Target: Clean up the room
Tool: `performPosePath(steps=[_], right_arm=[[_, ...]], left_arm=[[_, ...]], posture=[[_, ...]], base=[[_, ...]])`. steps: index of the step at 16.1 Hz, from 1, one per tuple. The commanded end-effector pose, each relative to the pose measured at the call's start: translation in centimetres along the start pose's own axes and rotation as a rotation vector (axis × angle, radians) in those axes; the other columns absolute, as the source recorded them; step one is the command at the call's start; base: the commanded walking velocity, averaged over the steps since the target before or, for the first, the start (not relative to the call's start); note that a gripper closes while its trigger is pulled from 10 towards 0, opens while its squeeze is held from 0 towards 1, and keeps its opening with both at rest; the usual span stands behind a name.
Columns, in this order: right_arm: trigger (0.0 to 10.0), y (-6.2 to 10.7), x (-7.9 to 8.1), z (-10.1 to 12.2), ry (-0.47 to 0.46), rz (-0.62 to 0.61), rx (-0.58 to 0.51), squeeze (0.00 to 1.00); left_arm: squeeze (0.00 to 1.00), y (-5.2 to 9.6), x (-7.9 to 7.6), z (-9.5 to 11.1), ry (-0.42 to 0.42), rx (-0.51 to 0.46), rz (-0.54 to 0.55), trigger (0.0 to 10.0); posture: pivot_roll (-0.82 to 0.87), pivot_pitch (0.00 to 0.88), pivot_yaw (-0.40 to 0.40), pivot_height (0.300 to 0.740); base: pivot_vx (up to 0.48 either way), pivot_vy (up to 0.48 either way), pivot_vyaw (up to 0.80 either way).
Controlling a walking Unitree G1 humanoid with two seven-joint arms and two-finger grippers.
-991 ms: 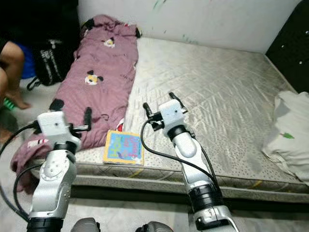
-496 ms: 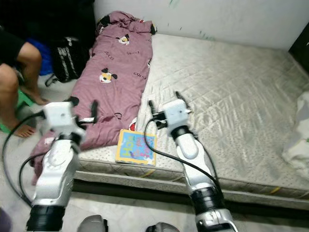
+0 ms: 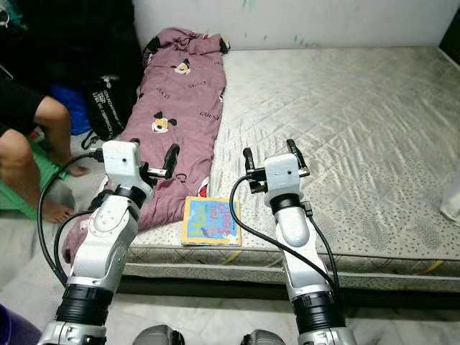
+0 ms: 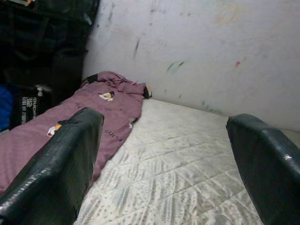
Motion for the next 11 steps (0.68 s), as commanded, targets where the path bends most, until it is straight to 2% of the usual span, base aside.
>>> performPosePath(steps=[1,5,8,11], right_arm=[[10.0,-0.4,0.4,0.5,0.014,0.006,-0.01,0.0],[10.0,-0.8,1.5,0.4,0.001,0.038,-0.008,0.0],[10.0,-1.1,1.6,0.2,-0.021,0.046,0.0,0.0],[10.0,-1.5,2.2,0.3,-0.042,0.069,0.002,0.0]], left_arm=[[0.0,-0.3,0.3,0.4,-0.024,-0.011,-0.011,10.0],[0.0,0.1,0.7,0.1,-0.034,-0.007,0.008,10.0],[0.0,0.5,1.1,-0.5,-0.022,0.007,0.038,10.0],[0.0,0.9,1.4,-0.6,-0.018,0.009,0.056,10.0]], posture=[[-0.12,0.0,0.091,0.74],[-0.08,0.0,0.069,0.74],[-0.06,0.0,0.043,0.74],[-0.04,0.0,0.014,0.74]], base=[[0.0,0.0,0.0],[0.0,0.0,0.0],[0.0,0.0,0.5],[0.0,0.0,0.0]])
Point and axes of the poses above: a point about 5 cm out from each wrist's last joint towards the gripper, its own y axis pointing back from the gripper into the wrist, its own z axis along the axis of the wrist's last joint, x = y × z, the point moved 5 cm from there along -y, pointing out of the wrist towards the gripper, and after that the axes turned 7 degrees about -y, right-handed, at the moved point
